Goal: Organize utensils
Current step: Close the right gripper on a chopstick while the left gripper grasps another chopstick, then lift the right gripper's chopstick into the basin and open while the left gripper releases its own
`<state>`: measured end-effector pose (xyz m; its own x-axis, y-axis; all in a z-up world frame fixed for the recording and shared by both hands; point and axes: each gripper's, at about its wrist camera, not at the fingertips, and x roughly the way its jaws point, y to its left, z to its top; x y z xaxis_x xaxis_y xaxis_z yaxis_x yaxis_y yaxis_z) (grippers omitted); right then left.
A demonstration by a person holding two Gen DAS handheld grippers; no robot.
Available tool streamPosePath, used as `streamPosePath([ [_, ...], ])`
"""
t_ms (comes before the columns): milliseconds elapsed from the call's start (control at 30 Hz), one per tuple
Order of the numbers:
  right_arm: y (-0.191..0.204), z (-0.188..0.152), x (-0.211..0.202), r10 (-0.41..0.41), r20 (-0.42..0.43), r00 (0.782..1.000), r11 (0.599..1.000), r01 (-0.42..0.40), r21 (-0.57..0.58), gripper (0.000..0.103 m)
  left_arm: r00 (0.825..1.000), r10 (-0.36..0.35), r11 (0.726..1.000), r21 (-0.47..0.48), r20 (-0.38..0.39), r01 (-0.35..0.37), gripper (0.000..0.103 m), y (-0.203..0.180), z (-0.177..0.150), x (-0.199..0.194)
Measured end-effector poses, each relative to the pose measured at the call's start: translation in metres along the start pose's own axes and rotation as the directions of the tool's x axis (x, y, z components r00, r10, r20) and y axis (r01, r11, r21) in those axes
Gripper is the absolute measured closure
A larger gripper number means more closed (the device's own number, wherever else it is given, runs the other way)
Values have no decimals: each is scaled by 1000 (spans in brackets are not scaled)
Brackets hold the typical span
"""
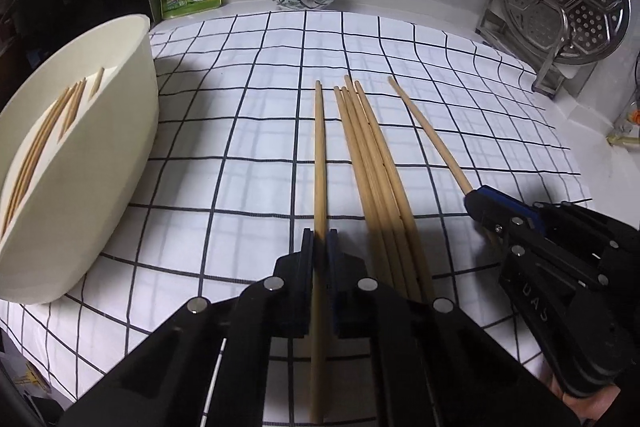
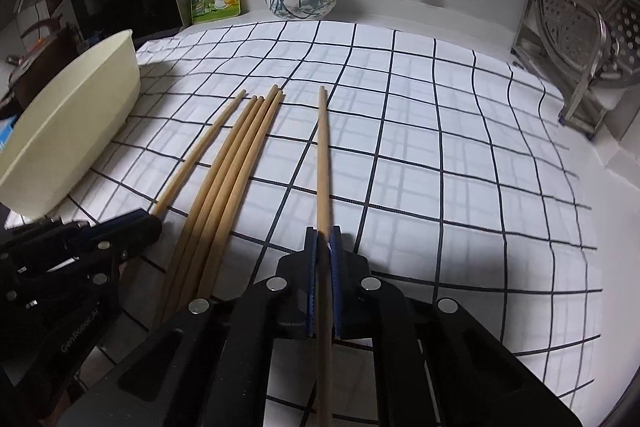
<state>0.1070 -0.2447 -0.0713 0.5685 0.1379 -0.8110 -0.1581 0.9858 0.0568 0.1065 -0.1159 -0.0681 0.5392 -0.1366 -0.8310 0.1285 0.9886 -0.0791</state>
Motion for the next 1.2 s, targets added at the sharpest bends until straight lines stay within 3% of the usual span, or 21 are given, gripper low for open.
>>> streamPosePath([
  [333, -9, 2, -21, 33, 50, 998, 994, -38, 102, 97, 997, -73, 997, -8, 23, 73, 96, 8, -3, -28],
  [667, 25, 20, -65, 114, 164, 980, 977, -141, 161, 97, 980, -143, 987, -50, 139, 151, 96, 51, 13, -85],
  [867, 87, 61, -74, 195, 205, 959, 975, -213, 70, 97, 972, -98, 989, -91, 216, 120, 96, 104, 21, -114],
  [1200, 186, 106, -37, 290, 129, 948, 957, -287, -46, 97, 974, 31, 969, -246, 225, 26, 96, 209, 24, -113],
])
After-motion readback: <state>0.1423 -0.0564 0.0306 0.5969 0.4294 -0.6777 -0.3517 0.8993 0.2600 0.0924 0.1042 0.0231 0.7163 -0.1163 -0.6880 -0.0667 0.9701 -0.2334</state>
